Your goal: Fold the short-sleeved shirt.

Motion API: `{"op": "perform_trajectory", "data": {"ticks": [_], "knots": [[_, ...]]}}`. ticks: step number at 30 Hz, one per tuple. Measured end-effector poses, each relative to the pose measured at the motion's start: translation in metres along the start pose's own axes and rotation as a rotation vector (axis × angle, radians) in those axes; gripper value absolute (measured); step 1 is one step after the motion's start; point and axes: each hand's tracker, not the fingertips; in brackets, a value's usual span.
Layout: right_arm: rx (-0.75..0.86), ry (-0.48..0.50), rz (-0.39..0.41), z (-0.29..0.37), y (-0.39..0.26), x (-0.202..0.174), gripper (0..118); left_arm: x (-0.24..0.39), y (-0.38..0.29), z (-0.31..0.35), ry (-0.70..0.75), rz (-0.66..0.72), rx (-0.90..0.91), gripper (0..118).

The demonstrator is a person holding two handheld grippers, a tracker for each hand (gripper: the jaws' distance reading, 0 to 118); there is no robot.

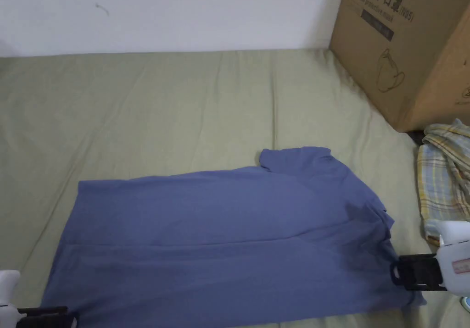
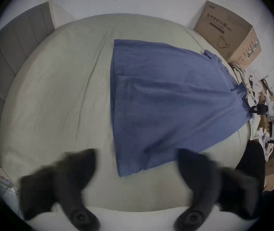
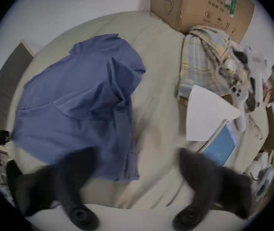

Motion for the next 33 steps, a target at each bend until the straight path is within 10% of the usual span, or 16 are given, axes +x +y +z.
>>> {"op": "perform_trajectory", "data": {"ticks": [10, 12, 13, 23, 25, 29, 33], "knots": [[0.164, 0.100, 0.043, 0.043, 0.033, -0.044, 100, 0.024, 0.037, 0.040, 0.039, 0.034, 0.204, 107], [0.220, 0.154, 0.046, 0.049, 0.040, -0.053, 30, 0.028, 0.046, 0.045, 0.004, 0.034, 0.243, 21], [0.233, 0.165, 0.047, 0.048, 0.044, -0.058, 0, 0.031, 0.051, 0.046, -0.023, 0.038, 0.267, 0], [0.260, 0.224, 0.105, 0.028, 0.097, -0.088, 0, -0.007, 0.186, -0.029, 0.010, 0.065, 0.179, 0], [0.244, 0.214, 0.107, 0.022, 0.103, -0.090, 0, -0.024, 0.218, -0.054, -0.018, 0.113, 0.106, 0], [0.210, 0.236, 0.082, 0.005, 0.110, -0.085, 0, -0.037, 0.253, -0.097, -0.002, 0.114, 0.086, 117], [0.176, 0.250, 0.042, -0.014, 0.113, -0.079, 0, -0.034, 0.268, -0.133, 0.065, 0.044, 0.051, 118]]}}
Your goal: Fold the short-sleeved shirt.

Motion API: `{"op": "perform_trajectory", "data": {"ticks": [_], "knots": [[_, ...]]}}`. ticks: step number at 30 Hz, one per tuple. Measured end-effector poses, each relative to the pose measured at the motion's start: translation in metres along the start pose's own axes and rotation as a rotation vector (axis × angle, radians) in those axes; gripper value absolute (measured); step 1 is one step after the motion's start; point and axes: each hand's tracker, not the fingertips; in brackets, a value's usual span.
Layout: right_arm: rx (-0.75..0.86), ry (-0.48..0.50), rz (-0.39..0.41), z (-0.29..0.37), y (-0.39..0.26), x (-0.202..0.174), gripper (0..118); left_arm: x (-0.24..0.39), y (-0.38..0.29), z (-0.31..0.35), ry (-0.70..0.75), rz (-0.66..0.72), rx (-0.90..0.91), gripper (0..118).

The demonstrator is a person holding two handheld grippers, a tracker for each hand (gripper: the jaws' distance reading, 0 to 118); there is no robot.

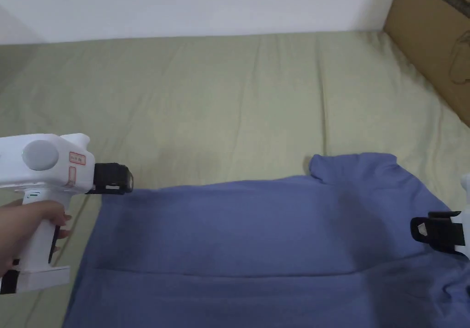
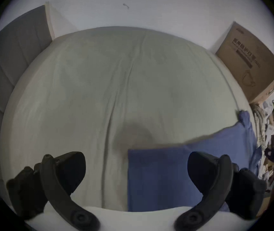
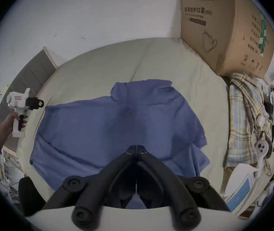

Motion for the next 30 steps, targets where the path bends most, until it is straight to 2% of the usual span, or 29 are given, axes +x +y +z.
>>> {"op": "perform_trajectory", "data": {"ticks": [5, 6, 7, 8, 9, 10, 11, 13, 16, 17, 19, 20, 22, 23, 24, 26, 28, 30], "knots": [[-0.024, -0.026, -0.026, -0.016, 0.003, 0.014, 0, 0.012, -0.011, -0.040, 0.000, -0.077, -0.171, 115], [-0.024, -0.028, -0.035, -0.019, 0.005, 0.016, 0, 0.018, -0.015, -0.035, 0.052, -0.151, -0.117, 114], [-0.024, -0.028, -0.045, -0.021, 0.008, 0.020, 0, 0.022, -0.015, -0.026, 0.049, -0.171, -0.077, 108], [-0.022, -0.026, -0.053, -0.023, 0.012, 0.023, 0, 0.021, -0.014, -0.019, 0.023, -0.145, -0.078, 91], [-0.020, -0.024, -0.060, -0.026, 0.017, 0.026, 0, 0.019, -0.015, -0.011, 0.005, -0.135, -0.053, 68], [-0.015, -0.024, -0.065, -0.029, 0.023, 0.029, 0, 0.017, -0.015, 0.000, 0.003, -0.123, -0.009, 30], [-0.006, -0.027, -0.069, -0.032, 0.031, 0.032, 0, 0.013, -0.013, 0.012, -0.028, -0.106, 0.020, 2], [0.018, -0.038, -0.070, -0.039, 0.050, 0.038, 0, 0.014, -0.015, 0.032, -0.102, -0.058, 0.052, 2], [0.052, -0.044, -0.067, -0.059, 0.084, 0.049, 4, 0.016, -0.016, 0.054, -0.096, -0.080, 0.063, 2], [0.059, -0.052, -0.071, -0.068, 0.095, 0.053, 27, 0.017, -0.017, 0.060, -0.107, -0.090, 0.072, 2], [0.051, -0.072, -0.083, -0.088, 0.117, 0.060, 100, 0.018, -0.019, 0.069, -0.112, -0.099, 0.083, 2], [0.037, -0.083, -0.089, -0.101, 0.127, 0.065, 118, 0.018, -0.019, 0.071, -0.116, -0.102, 0.081, 2], [-0.022, -0.110, -0.123, -0.121, 0.138, 0.072, 118, 0.020, -0.021, 0.074, -0.120, -0.109, 0.074, 2], [-0.003, -0.109, -0.136, -0.128, 0.146, 0.078, 113, 0.020, -0.021, 0.074, -0.120, -0.111, 0.070, 2], [-0.042, -0.143, -0.145, -0.138, 0.148, 0.083, 113, 0.020, -0.023, 0.075, -0.119, -0.113, 0.074, 2], [-0.097, -0.188, -0.131, -0.153, 0.151, 0.090, 113, 0.019, -0.023, 0.076, -0.123, -0.118, 0.081, 2], [-0.171, -0.171, -0.124, -0.169, 0.149, 0.097, 110, 0.019, -0.023, 0.074, -0.124, -0.117, 0.078, 2], [-0.211, -0.148, -0.115, -0.171, 0.146, 0.095, 87, 0.015, -0.022, 0.072, -0.126, -0.105, 0.073, 2]]}}
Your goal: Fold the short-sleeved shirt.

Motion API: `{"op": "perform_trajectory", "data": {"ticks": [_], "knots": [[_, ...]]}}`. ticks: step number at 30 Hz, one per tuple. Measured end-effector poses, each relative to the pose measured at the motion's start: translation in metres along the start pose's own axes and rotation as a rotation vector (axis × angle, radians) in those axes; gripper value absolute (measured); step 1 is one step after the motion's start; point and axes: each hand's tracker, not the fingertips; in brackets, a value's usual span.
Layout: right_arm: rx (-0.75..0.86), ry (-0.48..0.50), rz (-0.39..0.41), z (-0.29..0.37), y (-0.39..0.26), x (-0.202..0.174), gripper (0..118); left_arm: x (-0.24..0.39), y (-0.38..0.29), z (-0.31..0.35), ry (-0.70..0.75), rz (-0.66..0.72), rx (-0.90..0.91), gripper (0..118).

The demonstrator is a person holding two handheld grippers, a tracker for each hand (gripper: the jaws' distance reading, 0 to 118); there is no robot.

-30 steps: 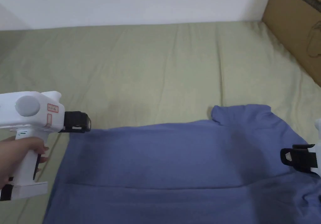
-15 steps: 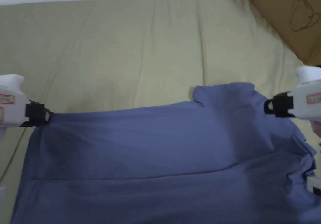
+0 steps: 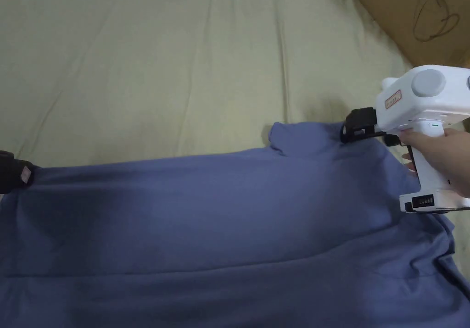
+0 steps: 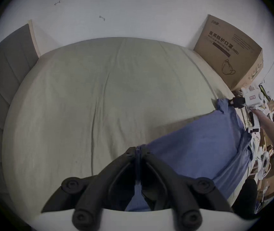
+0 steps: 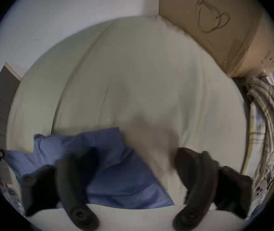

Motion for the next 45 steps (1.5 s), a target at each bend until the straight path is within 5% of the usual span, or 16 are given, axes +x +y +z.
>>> {"op": "perform_trajectory", "data": {"ticks": [1, 2, 3, 5, 9, 20, 30, 32, 34, 36, 37, 38, 42, 45], "knots": [[0.041, -0.049, 0.051, 0.008, -0.003, -0.004, 76, -0.002, 0.000, -0.003, -0.003, 0.005, -0.006, 2], [0.092, -0.008, 0.089, 0.024, -0.012, -0.013, 30, -0.004, -0.001, -0.005, -0.004, 0.007, -0.009, 2], [0.101, 0.055, 0.091, 0.031, -0.013, -0.015, 1, -0.005, -0.002, -0.005, -0.001, 0.006, -0.008, 2], [0.103, 0.141, 0.069, 0.050, -0.016, -0.018, 1, -0.003, -0.006, -0.002, 0.003, 0.014, 0.002, 2], [0.159, 0.107, 0.117, 0.092, -0.031, -0.012, 1, -0.006, -0.011, 0.016, -0.024, 0.077, 0.026, 2], [0.287, 0.263, -0.058, 0.226, -0.164, 0.054, 1, 0.008, -0.078, 0.110, -0.103, 0.071, 0.083, 2], [0.103, 0.205, -0.094, 0.171, -0.290, 0.069, 2, 0.010, -0.194, 0.091, -0.094, 0.013, -0.035, 2], [0.082, 0.115, -0.010, 0.157, -0.301, 0.057, 8, 0.007, -0.211, 0.081, -0.104, 0.044, -0.045, 7], [0.082, 0.033, 0.054, 0.152, -0.305, 0.044, 33, 0.009, -0.222, 0.072, -0.089, 0.065, -0.100, 31], [0.123, -0.027, 0.085, 0.160, -0.305, 0.030, 84, 0.011, -0.229, 0.074, -0.033, 0.043, -0.084, 96], [0.157, -0.050, 0.095, 0.167, -0.304, 0.023, 106, 0.013, -0.229, 0.079, -0.022, 0.042, -0.073, 116], [0.191, -0.066, 0.098, 0.178, -0.301, 0.015, 118, 0.014, -0.227, 0.086, -0.023, 0.056, -0.041, 118], [0.383, -0.033, 0.088, 0.234, -0.291, -0.028, 118, 0.031, -0.208, 0.124, 0.023, 0.114, 0.110, 118], [0.496, -0.019, 0.085, 0.264, -0.287, -0.070, 118, 0.067, -0.192, 0.152, 0.197, 0.053, 0.271, 118]]}}
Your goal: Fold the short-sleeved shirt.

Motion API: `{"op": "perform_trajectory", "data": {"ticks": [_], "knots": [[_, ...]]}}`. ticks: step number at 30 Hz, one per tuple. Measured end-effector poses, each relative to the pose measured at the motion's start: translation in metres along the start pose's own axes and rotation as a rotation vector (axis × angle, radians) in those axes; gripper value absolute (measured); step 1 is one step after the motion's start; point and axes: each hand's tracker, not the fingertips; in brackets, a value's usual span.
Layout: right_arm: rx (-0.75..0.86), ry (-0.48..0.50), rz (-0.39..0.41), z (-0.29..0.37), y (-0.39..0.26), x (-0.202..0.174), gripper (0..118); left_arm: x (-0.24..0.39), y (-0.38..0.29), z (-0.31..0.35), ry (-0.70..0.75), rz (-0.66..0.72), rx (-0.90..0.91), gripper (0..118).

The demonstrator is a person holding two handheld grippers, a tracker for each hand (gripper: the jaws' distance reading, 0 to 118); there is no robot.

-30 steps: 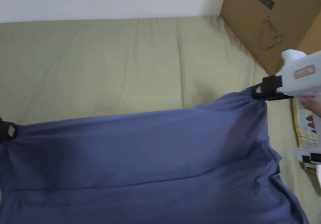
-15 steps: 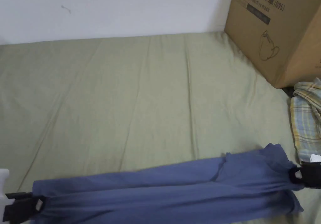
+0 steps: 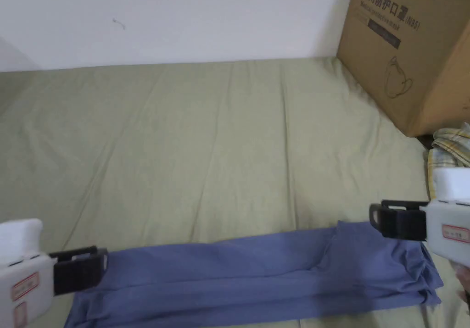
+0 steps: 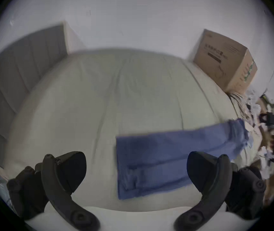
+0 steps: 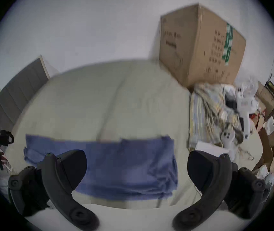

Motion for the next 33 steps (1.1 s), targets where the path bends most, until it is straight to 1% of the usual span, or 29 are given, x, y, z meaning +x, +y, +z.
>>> {"op": "perform_trajectory", "data": {"ticks": [1, 2, 3, 4, 5, 6, 7, 8, 9, 10, 12, 14, 17, 18, 20, 22, 23, 24, 25, 26, 27, 28, 29, 30, 31, 33], "knots": [[0.019, 0.015, 0.003, 0.002, 0.005, -0.012, 118, 0.011, 0.006, 0.008, 0.018, -0.031, 0.044, 118], [0.026, 0.019, 0.009, 0.003, 0.008, -0.026, 114, 0.022, 0.011, 0.013, 0.018, -0.046, 0.051, 113], [0.030, 0.008, 0.016, 0.003, 0.009, -0.039, 104, 0.030, 0.014, 0.016, 0.011, -0.056, 0.053, 106], [0.030, 0.014, 0.029, 0.000, 0.009, -0.053, 79, 0.039, 0.016, 0.015, -0.008, -0.055, 0.062, 88], [0.031, 0.019, 0.048, -0.007, 0.007, -0.064, 49, 0.047, 0.016, 0.016, -0.016, -0.059, 0.078, 66], [0.025, 0.028, 0.072, -0.011, 0.004, -0.074, 30, 0.054, 0.014, 0.016, -0.031, -0.059, 0.080, 50], [0.000, 0.029, 0.090, -0.016, 0.001, -0.086, 30, 0.062, 0.011, 0.015, -0.031, -0.066, 0.077, 50], [-0.039, 0.009, 0.083, -0.018, -0.005, -0.096, 0, 0.072, 0.008, 0.013, -0.006, -0.065, 0.063, 0], [-0.041, 0.056, 0.087, -0.020, -0.007, -0.103, 0, 0.078, 0.004, 0.014, 0.011, -0.068, 0.071, 0], [-0.042, 0.046, 0.091, -0.021, -0.010, -0.109, 0, 0.079, 0.002, 0.015, -0.003, -0.065, 0.075, 0], [-0.041, -0.028, 0.114, -0.024, -0.015, -0.119, 0, 0.081, -0.003, 0.012, -0.013, -0.014, 0.061, 0], [-0.051, -0.094, 0.107, -0.028, -0.011, -0.124, 0, 0.078, -0.007, 0.008, -0.016, 0.003, 0.050, 0], [-0.059, -0.114, 0.063, -0.037, -0.008, -0.128, 0, 0.060, -0.009, -0.003, -0.019, 0.005, 0.026, 0], [-0.062, -0.118, 0.051, -0.040, -0.008, -0.129, 0, 0.047, -0.008, -0.007, -0.040, 0.031, 0.009, 0], [-0.071, -0.116, 0.031, -0.046, -0.009, -0.131, 0, 0.011, -0.006, -0.021, -0.106, 0.111, -0.029, 0], [-0.086, -0.118, 0.032, -0.051, -0.009, -0.134, 0, -0.027, -0.006, -0.036, -0.157, 0.186, -0.090, 0], [-0.102, -0.109, 0.043, -0.055, -0.011, -0.136, 0, -0.050, -0.006, -0.044, -0.240, 0.252, -0.111, 0], [-0.117, -0.096, 0.052, -0.058, -0.012, -0.137, 1, -0.072, -0.007, -0.054, -0.366, 0.326, -0.140, 0], [-0.125, -0.089, 0.051, -0.058, -0.013, -0.137, 1, -0.095, -0.011, -0.066, -0.526, 0.408, -0.187, 5], [-0.132, -0.061, 0.032, -0.058, -0.014, -0.136, 1, -0.113, -0.016, -0.078, -0.676, 0.495, -0.241, 13], [-0.136, -0.003, -0.010, -0.058, -0.014, -0.134, 1, -0.128, -0.022, -0.088, -0.752, 0.540, -0.292, 24], [-0.140, -0.013, -0.009, -0.058, -0.014, -0.135, 1, -0.135, -0.028, -0.093, -0.778, 0.566, -0.299, 43], [-0.139, -0.030, 0.006, -0.057, -0.013, -0.138, 0, -0.141, -0.033, -0.099, -0.781, 0.578, -0.299, 84], [-0.138, -0.054, 0.034, -0.059, -0.012, -0.140, 1, -0.146, -0.037, -0.105, -0.751, 0.571, -0.298, 112], [-0.135, -0.056, 0.045, -0.062, -0.012, -0.141, 0, -0.149, -0.040, -0.112, -0.726, 0.563, -0.308, 118], [-0.143, -0.057, 0.051, -0.066, -0.011, -0.143, 1, -0.152, -0.048, -0.116, -0.734, 0.565, -0.309, 118]]}}
